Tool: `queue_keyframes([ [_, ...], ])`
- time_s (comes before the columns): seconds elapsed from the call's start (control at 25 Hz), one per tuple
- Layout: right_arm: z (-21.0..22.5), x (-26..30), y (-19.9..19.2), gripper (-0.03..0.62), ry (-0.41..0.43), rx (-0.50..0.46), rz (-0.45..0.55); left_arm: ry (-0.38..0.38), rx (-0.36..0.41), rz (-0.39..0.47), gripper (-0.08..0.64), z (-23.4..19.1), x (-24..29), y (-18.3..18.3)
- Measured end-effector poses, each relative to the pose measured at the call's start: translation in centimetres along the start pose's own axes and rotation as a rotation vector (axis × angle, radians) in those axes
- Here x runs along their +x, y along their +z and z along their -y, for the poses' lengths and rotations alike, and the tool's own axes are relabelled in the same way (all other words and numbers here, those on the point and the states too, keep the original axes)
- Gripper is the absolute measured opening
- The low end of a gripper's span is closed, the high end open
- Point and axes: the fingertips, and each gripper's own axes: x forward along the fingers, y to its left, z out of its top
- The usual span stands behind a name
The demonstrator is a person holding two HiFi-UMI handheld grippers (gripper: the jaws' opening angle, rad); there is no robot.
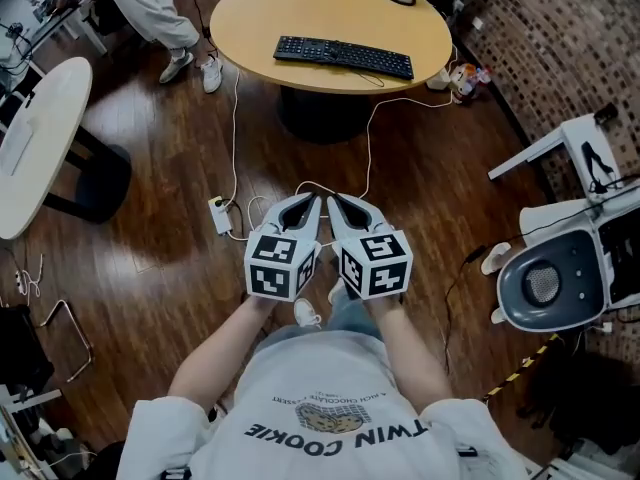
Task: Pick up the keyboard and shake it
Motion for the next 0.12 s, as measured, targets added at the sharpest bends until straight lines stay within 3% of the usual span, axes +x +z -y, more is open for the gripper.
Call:
queue_keyframes([
  [0.12,-1.04,-0.02,-0.65,0.005,0.001,0.009,0.002,-0.003,-0.003,-0.002,0.008,-0.41,-0.95,-0.73],
])
